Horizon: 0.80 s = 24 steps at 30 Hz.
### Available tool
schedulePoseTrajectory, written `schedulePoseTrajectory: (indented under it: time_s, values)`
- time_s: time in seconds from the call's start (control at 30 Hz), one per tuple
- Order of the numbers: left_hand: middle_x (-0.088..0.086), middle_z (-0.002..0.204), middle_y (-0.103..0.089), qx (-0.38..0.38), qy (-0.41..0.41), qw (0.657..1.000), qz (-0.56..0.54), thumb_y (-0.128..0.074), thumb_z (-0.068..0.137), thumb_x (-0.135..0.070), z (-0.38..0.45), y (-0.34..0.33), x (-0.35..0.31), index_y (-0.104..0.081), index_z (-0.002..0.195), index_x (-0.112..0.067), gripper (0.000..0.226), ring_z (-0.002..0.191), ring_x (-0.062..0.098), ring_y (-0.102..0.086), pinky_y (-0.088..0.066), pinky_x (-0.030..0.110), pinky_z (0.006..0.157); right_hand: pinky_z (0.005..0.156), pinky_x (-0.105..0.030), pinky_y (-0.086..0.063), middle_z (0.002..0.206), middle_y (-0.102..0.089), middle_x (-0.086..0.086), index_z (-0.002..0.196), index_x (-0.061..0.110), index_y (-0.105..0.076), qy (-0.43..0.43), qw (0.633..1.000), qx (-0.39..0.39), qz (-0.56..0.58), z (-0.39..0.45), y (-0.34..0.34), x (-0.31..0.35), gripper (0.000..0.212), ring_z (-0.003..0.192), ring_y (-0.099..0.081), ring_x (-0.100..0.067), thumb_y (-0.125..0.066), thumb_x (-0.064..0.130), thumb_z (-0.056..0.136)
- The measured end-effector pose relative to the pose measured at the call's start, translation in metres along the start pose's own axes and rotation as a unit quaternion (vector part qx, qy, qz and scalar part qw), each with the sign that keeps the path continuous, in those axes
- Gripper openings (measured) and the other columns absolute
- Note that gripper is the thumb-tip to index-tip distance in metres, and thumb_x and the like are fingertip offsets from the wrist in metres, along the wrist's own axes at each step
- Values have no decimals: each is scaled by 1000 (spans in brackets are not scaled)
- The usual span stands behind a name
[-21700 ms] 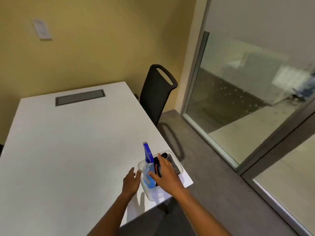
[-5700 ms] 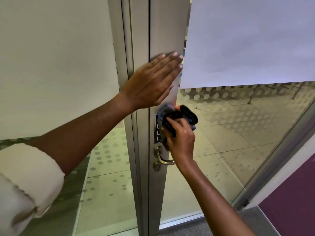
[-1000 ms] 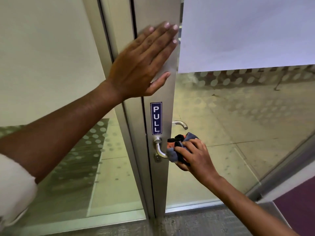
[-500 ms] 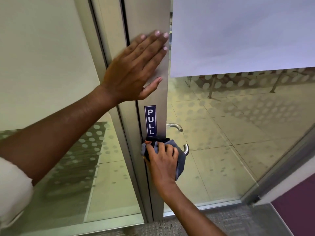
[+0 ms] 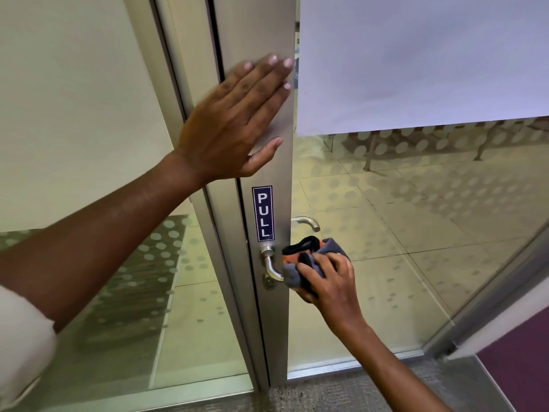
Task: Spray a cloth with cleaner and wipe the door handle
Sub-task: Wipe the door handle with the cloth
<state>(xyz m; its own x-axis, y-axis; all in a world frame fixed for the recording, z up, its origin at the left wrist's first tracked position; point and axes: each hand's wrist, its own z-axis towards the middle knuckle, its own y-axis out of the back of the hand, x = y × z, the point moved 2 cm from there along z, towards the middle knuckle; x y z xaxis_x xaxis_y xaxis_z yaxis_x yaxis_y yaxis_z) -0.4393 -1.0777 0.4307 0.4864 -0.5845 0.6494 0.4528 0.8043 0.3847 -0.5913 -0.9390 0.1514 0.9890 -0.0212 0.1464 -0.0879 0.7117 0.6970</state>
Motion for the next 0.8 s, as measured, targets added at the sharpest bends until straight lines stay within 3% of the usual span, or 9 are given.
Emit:
schedulePoseTrajectory:
  time_s: [0.07,0.13,0.2,0.23,0.33,0.4,0.5,0.67,0.8]
  values:
    - [23,157,-29,0,0,1000,1,-34,102,-44,0,0,0,-29,151,2,67,148,36,-27,-28,49,120,87,-44,-48,114,-63,-8,111,28,-56,-43,998,-19,48,-3,-1,1,47,108,-44,-29,-76,35,69]
    - [23,157,-29,0,0,1000,0,-33,102,-45,0,-1,-1,-28,151,2,68,148,36,-27,-28,49,120,84,-35,-46,122,-54,-8,113,28,-54,-139,984,-34,103,-9,-3,9,59,112,-39,-28,-86,19,64]
    - [23,157,-30,-1,0,1000,1,-32,102,-45,0,-1,-1,-29,151,2,67,148,36,-27,-29,49,120,88,-31,-40,129,-48,-11,117,28,-50,-250,952,-64,163,-12,-5,19,60,117,-35,-26,-84,14,69]
    - [23,157,-30,-1,-1,1000,0,-32,102,-45,0,0,-1,-29,151,2,67,148,36,-27,-29,49,120,90,-30,-38,131,-47,-11,119,28,-49,-311,923,-97,202,-12,-6,23,52,119,-35,-26,-78,23,76]
    - [23,157,-30,2,0,1000,-4,-31,102,-45,0,0,-1,-29,151,1,67,148,35,-27,-29,49,120,92,-36,-44,127,-52,-6,121,25,-47,-506,767,-174,353,-9,-7,35,47,118,-49,-26,-56,55,86]
    - [23,158,-29,3,1,1000,-4,-30,102,-46,0,-1,-1,-29,151,1,68,148,35,-26,-29,49,120,91,-34,-49,121,-61,-5,122,21,-46,-580,652,-184,451,-6,-9,38,43,112,-61,-23,-54,49,91]
    - [23,158,-29,6,0,1000,-7,-29,102,-48,0,-1,-1,-28,151,1,69,148,36,-26,-28,48,120,95,-43,-53,117,-67,-7,120,14,-50,-628,554,-190,513,1,-12,39,38,107,-66,-25,-56,41,94]
    - [23,158,-27,9,-1,1000,-13,-29,102,-50,-2,-2,0,-26,152,1,71,149,35,-25,-27,48,121,88,-54,-55,111,-67,-15,117,8,-56,-684,443,-137,563,8,-15,51,44,99,-69,-37,-54,45,94]
    - [23,159,-26,5,-2,1000,-21,-28,102,-50,-2,-3,1,-26,152,1,72,149,35,-23,-26,48,121,77,-41,-54,121,-62,-11,130,16,-51,-669,420,-57,611,12,-17,82,48,93,-66,-27,-47,49,95]
